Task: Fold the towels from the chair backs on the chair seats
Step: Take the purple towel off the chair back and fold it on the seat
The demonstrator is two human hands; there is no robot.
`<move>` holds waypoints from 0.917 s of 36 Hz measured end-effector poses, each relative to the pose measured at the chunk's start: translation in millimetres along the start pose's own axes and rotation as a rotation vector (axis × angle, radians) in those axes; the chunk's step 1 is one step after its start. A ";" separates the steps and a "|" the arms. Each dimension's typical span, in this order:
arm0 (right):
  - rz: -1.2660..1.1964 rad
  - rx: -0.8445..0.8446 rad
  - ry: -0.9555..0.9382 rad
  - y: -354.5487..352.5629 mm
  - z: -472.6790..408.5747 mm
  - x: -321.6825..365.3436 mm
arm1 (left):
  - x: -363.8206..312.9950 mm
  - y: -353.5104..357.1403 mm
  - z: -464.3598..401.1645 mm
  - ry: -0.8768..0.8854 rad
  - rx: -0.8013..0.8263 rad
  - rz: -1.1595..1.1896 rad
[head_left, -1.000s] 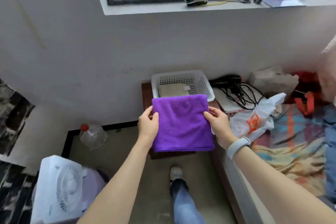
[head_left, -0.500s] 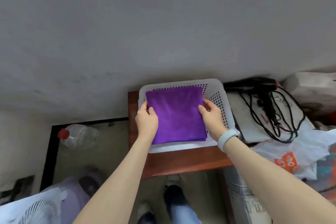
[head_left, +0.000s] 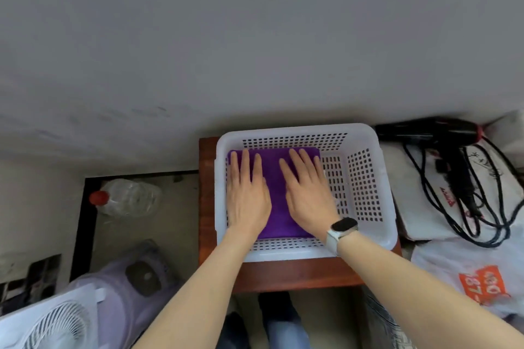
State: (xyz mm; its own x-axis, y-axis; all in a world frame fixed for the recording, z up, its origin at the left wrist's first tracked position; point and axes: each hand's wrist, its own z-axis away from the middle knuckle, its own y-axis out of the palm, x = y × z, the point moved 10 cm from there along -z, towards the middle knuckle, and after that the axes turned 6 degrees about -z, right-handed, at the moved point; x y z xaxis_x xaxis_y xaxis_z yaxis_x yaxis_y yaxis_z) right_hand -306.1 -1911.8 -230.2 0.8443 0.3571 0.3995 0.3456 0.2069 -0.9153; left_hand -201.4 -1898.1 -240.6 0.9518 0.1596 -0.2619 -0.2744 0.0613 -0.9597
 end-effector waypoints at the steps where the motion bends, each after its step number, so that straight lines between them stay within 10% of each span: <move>1: 0.028 0.043 -0.003 9.5 -2.9 -2.4 | 4.4 5.8 -2.1 -0.019 0.000 -0.003; 21: -0.030 0.268 0.113 21.3 -12.5 -18.6 | 6.3 -1.6 -5.7 -0.037 0.102 0.152; 33: -0.175 0.320 -0.154 -25.2 42.2 154.0 | 131.2 -124.2 149.3 -0.434 -0.084 0.293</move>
State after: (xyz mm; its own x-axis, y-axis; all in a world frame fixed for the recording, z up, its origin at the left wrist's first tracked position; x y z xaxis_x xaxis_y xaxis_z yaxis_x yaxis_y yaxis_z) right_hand -202.1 -1823.6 -143.5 0.7042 0.4188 0.5733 0.3129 0.5417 -0.7801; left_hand -62.9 -1737.7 -140.5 0.6879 0.5524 -0.4708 -0.4913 -0.1231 -0.8623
